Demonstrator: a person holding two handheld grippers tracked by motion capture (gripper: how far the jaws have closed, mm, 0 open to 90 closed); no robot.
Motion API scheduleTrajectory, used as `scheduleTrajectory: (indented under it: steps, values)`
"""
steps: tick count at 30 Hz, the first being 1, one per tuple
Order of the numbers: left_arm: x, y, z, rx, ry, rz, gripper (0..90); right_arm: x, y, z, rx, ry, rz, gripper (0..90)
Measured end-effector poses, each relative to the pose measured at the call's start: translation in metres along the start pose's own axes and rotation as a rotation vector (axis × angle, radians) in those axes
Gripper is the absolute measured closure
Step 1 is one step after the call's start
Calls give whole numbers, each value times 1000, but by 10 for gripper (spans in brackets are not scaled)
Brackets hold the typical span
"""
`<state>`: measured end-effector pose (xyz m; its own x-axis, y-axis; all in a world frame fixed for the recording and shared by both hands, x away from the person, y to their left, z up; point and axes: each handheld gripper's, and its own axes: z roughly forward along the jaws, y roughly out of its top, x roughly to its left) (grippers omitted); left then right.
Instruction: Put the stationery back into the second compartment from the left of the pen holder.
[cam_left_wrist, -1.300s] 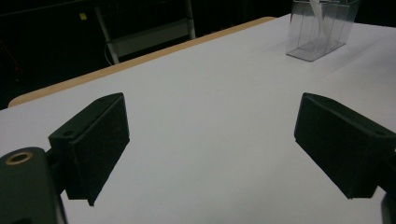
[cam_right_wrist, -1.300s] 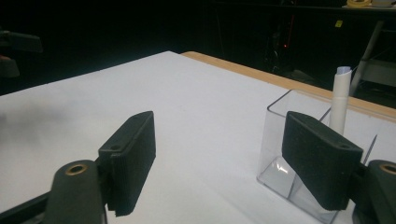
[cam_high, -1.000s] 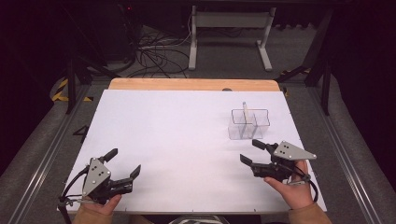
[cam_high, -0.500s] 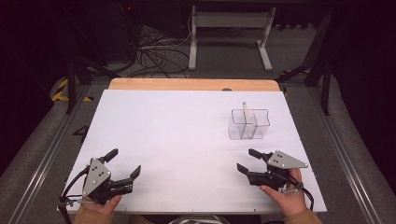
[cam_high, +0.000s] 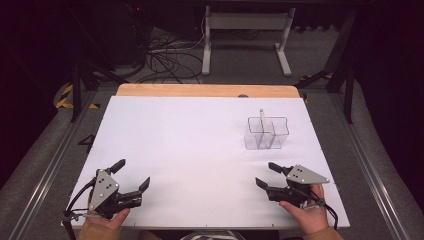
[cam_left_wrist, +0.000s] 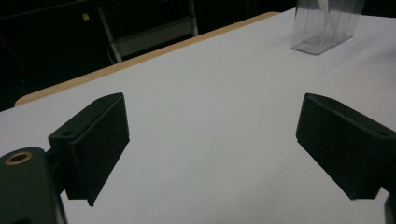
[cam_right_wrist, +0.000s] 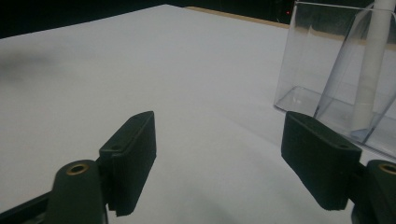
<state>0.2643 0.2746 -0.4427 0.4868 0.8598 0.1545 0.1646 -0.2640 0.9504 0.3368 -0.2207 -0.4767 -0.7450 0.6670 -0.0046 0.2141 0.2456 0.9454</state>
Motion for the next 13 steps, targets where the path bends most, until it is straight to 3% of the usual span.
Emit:
scheduleTrajectory:
  steps: [13]
  values:
    - [3,-2,2,1,-37,-19,93,-6,0,-4,-38,-26,3,270]
